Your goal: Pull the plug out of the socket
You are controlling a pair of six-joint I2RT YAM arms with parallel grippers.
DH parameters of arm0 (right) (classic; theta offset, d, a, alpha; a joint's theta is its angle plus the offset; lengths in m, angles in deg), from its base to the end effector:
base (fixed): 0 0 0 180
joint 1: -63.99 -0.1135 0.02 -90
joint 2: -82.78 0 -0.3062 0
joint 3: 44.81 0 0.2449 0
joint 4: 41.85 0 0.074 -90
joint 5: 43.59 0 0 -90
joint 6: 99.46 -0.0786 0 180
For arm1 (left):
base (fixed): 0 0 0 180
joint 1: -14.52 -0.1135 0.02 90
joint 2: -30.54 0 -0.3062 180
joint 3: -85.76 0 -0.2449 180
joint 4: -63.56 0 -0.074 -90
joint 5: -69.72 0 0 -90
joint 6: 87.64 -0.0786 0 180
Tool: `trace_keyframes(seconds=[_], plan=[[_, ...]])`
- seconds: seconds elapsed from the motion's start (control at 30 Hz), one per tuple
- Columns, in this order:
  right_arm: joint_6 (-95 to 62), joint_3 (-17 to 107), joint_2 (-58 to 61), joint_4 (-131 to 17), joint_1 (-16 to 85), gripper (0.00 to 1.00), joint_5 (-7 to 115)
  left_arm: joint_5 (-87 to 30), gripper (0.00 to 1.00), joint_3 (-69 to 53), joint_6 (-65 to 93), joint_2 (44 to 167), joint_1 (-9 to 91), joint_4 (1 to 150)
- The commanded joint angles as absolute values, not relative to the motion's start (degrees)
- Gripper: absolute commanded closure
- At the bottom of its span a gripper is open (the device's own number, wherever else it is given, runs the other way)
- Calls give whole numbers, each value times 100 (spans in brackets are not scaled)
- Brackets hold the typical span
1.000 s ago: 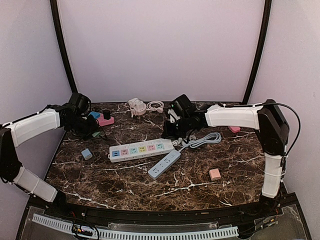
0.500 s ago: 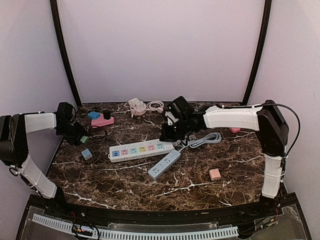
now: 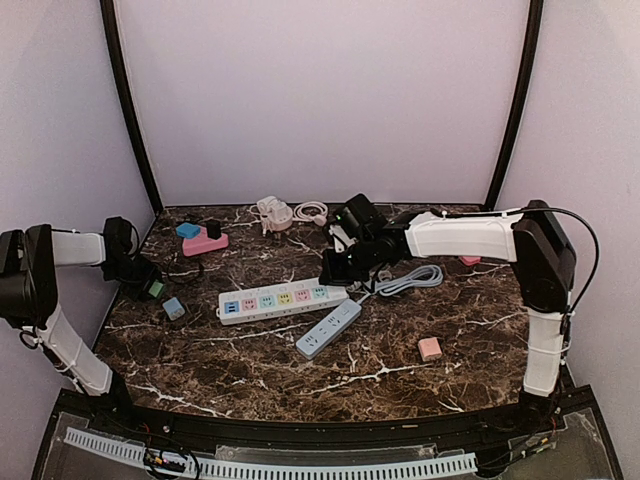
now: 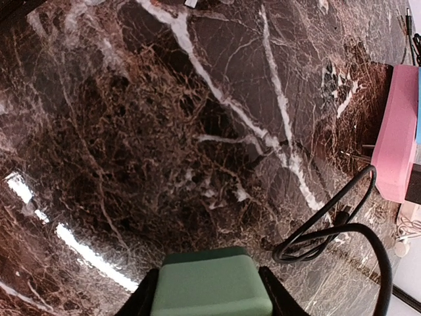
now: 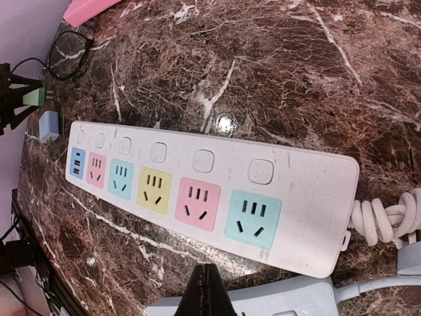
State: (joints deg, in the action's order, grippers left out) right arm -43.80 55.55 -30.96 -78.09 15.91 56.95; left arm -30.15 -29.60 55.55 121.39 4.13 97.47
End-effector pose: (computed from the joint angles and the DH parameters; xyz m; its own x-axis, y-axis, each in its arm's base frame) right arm 0.3097 0.3664 0.2219 -0.8775 -0.1472 -0.4563 -0.3823 0.7893 0.4805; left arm 0.3169 0.0444 0.1802 -0.4360 -0.8819 -0.1795 -0.7389 0.4646 -0.4879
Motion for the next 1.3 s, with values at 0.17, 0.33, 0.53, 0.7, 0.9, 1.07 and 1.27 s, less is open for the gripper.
trace_keyframes(seconds=[0.17, 0.33, 0.53, 0.7, 0.9, 1.07, 1.27], plan=[[-4281, 5665, -3174, -7863, 1521, 100, 5702, -2856, 54, -3146, 5511, 12206, 397, 9768], [-4277, 5665, -3172, -7862, 1522, 100, 5712, -2771, 44, -3135, 5435, 12094, 398, 9828], [-4277, 5661, -3185, -7853, 1513, 100, 5704, -2676, 37, -3152, 5327, 11940, 393, 9878], [-4273, 5648, -3144, -7874, 1494, 100, 5654, -2667, 33, -3166, 5194, 11712, 400, 9899], [-4226, 5647, -3115, -7925, 1488, 100, 5537, -2691, 29, -3179, 4816, 11204, 549, 10005], [-4207, 5626, -3030, -7960, 1486, 100, 5423, -2367, 22, -3052, 4515, 10834, 1129, 10179], [-4204, 5485, -2822, -7943, 1486, 68, 5295, -2606, 21, -2678, 4445, 10978, 1577, 10065]])
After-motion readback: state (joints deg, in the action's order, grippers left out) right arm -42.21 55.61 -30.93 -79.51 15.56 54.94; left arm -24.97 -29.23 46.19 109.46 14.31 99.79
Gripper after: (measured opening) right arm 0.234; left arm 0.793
